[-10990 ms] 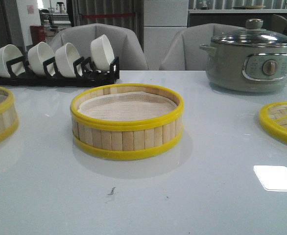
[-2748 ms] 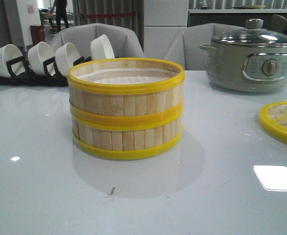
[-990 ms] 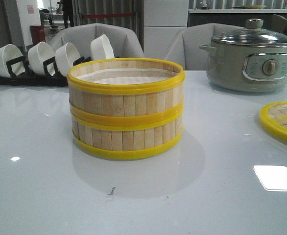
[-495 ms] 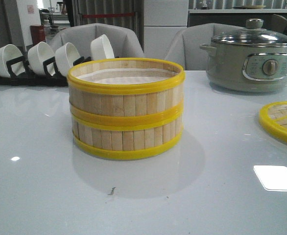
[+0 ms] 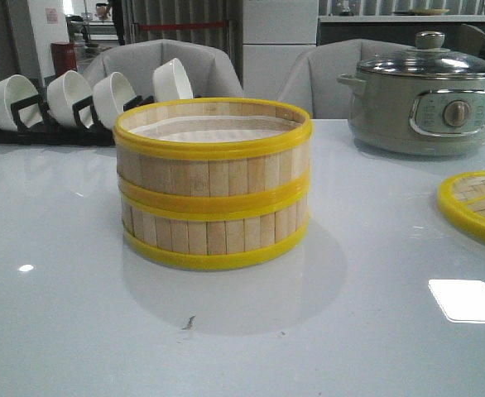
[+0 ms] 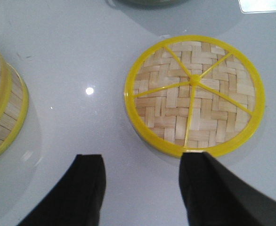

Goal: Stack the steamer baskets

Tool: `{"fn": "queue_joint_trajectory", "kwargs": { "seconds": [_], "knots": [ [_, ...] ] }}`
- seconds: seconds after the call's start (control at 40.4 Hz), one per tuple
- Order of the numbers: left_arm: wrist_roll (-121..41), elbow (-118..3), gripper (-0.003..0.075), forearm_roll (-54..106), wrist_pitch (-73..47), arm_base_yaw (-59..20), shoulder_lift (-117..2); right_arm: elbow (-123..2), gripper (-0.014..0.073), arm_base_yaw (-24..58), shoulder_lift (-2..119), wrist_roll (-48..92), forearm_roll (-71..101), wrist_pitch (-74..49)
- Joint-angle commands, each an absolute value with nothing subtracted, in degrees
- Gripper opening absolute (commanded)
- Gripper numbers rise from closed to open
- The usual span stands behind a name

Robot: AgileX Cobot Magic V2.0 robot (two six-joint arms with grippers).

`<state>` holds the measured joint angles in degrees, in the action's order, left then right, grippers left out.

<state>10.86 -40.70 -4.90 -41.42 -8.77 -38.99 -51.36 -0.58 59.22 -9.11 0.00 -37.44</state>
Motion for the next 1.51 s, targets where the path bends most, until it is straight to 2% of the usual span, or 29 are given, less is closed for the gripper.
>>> {"fn": "queue_joint_trajectory", "kwargs": {
  "seconds": [0.0,0.297,0.619,0.743,0.842,1.04,1.485],
  "knots": [
    [11.6,-42.4,0.0095,-5.1,-37.1,-9.0,-38.9,-53.6,0.0465,-0.9,62.9,-8.9,-0.7,-31.8],
    [11.6,-42.4,0.0095,-5.1,-37.1,-9.0,-38.9,-64.3,0.0465,-6.8,80.7,-9.0,-0.7,-38.5],
    [11.6,-42.4,0.0095,-5.1,-37.1,-9.0,-38.9,-71.3,0.0445,-8.8,90.5,-9.0,-1.7,-39.5],
    [11.6,-42.4,0.0095,-5.1,-37.1,-9.0,-38.9,-72.2,0.0333,-8.8,92.4,-9.0,-1.7,-39.8],
    [11.6,-42.4,0.0095,-5.1,-37.1,-9.0,-38.9,-72.2,0.0285,-8.8,92.9,-9.0,-2.2,-38.3],
    [11.6,-42.4,0.0095,-5.1,-37.1,-9.0,-38.9,-72.2,0.0288,-8.8,92.9,-9.0,-2.2,-35.0],
    [11.6,-42.4,0.0095,-5.1,-37.1,-9.0,-38.9,-72.2,0.0293,-8.8,93.6,-7.7,-0.8,-36.3]
  ]
}}
